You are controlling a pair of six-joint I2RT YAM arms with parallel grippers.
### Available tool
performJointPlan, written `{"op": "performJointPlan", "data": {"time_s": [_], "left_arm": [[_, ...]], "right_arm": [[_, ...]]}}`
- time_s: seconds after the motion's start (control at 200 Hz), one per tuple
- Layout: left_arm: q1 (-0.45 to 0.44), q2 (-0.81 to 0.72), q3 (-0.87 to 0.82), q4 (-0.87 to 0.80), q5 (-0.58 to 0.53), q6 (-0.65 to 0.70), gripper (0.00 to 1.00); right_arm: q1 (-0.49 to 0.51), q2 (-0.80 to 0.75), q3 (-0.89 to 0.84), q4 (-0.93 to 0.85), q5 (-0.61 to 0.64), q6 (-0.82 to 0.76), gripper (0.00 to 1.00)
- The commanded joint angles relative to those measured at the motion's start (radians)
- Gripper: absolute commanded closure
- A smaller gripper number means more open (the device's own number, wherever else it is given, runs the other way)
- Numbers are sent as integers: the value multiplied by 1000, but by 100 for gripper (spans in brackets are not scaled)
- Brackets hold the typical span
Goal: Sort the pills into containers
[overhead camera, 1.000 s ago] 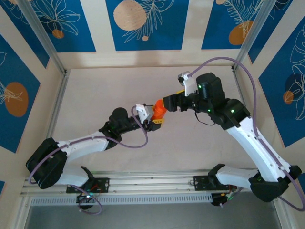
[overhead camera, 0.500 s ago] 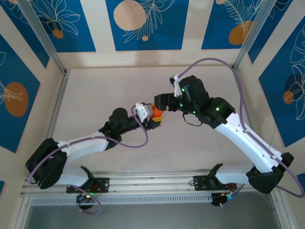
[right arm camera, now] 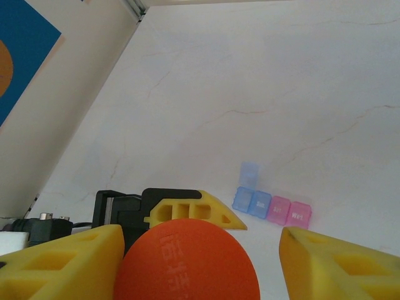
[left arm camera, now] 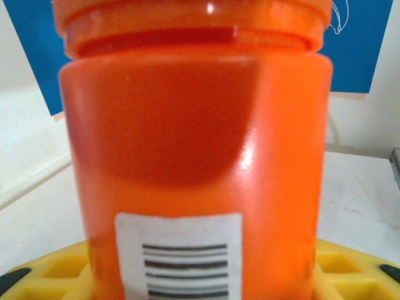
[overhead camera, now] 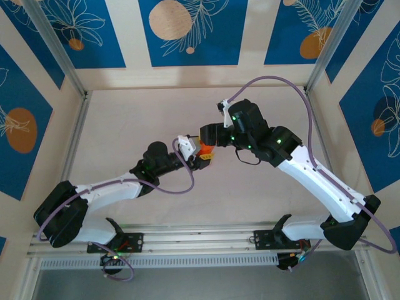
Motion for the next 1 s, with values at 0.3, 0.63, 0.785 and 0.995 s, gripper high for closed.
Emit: {"op": "performJointPlan", "data": {"time_s": [0.3, 0.63, 0.785, 0.995], "left_arm": [[-2, -38, -5, 16, -36, 12, 100], [-1, -40, -8, 34, -30, -5, 100], [3, -48, -5, 27, 33, -8, 100], [15, -65, -13, 64, 256, -12, 100]], "right_arm": [[5, -20, -34, 1, -23, 1, 31], [5, -50, -64, 11, -49, -47, 56], [0, -95, -114, 64, -132, -180, 60], [-59, -137, -174, 22, -463, -616, 58]]}}
